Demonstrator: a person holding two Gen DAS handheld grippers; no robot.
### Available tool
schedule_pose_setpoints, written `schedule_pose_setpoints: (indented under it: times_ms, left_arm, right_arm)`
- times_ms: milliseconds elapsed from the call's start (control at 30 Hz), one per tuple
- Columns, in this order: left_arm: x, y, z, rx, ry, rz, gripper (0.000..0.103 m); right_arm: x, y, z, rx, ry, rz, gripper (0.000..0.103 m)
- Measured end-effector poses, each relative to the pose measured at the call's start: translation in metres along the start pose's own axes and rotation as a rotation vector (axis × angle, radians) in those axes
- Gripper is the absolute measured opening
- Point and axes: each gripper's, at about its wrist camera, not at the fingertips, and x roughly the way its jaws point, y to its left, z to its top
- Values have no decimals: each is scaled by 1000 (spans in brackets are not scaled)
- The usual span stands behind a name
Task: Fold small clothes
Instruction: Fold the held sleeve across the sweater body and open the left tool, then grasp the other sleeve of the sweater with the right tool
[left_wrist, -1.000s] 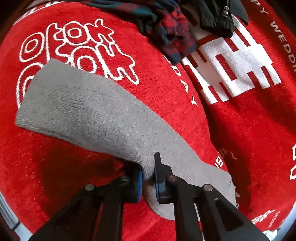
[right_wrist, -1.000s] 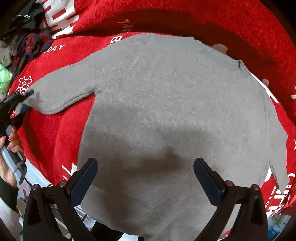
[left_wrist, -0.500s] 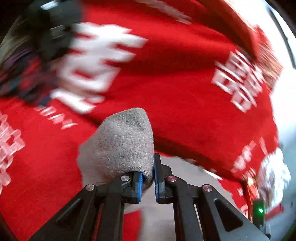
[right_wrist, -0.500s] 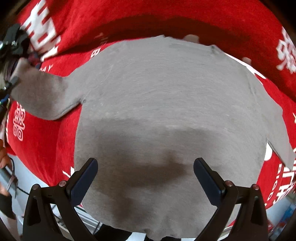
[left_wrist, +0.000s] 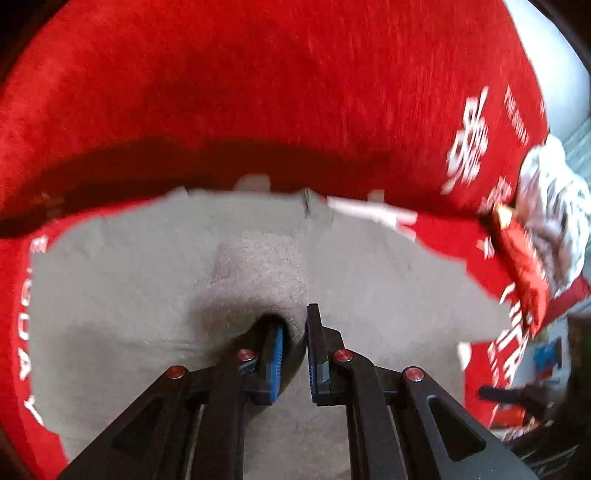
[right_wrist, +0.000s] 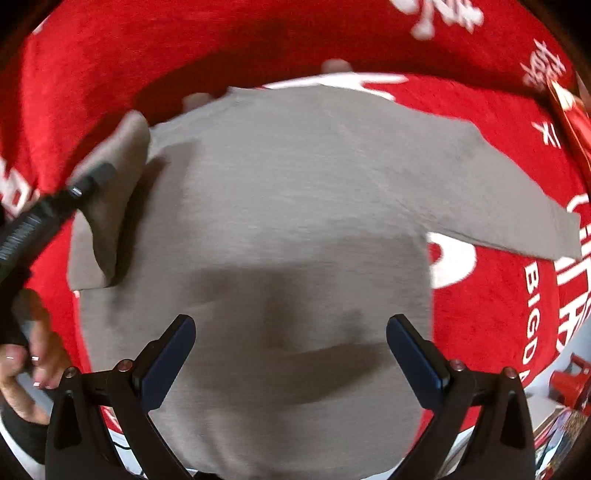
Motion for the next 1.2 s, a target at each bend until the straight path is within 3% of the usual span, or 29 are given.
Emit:
schedule_pose_setpoints:
  times_ms: [67, 100, 133, 200, 233, 433, 600, 700, 800, 833, 867, 900, 933, 1033, 1100, 1167, 1200]
  left_arm:
    - [5, -3, -7, 2, 33, 18, 12]
    - [6, -6, -9, 10, 42, 40, 27]
    - [3, -5, -14, 19, 45, 68, 53]
    - [-13, -3, -16, 24, 15, 116, 80]
    - [-19, -1, -14, 24, 8, 132, 84]
    - [-78, 64, -16, -32, 12, 285, 84]
    - [-80, 139, -13, -137, 100, 505, 84]
    - [-71, 175, -13, -234, 128, 511, 84]
    - [-56, 182, -16, -230, 165, 521, 84]
    - [-50, 179, -16, -224, 169, 523, 84]
    - [-48, 176, -15, -224, 168, 522, 84]
    - [-47, 175, -16, -229, 164, 515, 84]
    - [-47, 175, -16, -235, 160, 507, 84]
    - [-49, 178, -16, -246, 162, 481, 84]
    - [-50, 179, -13, -239, 169, 479, 84]
    - [-50, 183, -8, -230, 175, 488, 84]
    - [-51, 184, -4, -229, 177, 487, 84]
  right_arm:
    - [7, -9, 1, 6, 14, -1, 103]
    - [10, -14, 2, 7, 20, -4, 103]
    - [11, -17, 3, 7, 21, -5, 103]
    - [10, -17, 7, -1, 13, -5, 103]
    - [9, -15, 10, -8, 7, -6, 103]
    - [-5, 28, 39, -156, -93, 3, 103]
    - [-5, 121, 51, -488, -213, -32, 103]
    - [24, 177, 47, -740, -265, -168, 103]
    - [65, 208, 42, -932, -275, -350, 99]
    - [75, 211, 44, -967, -278, -401, 85]
    - [81, 210, 48, -973, -273, -417, 41]
    - [80, 200, 58, -917, -240, -368, 14]
    - [74, 188, 69, -819, -225, -296, 10]
    - [37, 118, 101, -406, -262, 63, 10]
    - [26, 60, 105, -149, -290, 261, 21]
    - [30, 14, 101, 61, -281, 322, 56]
    - [36, -13, 94, 186, -268, 353, 59]
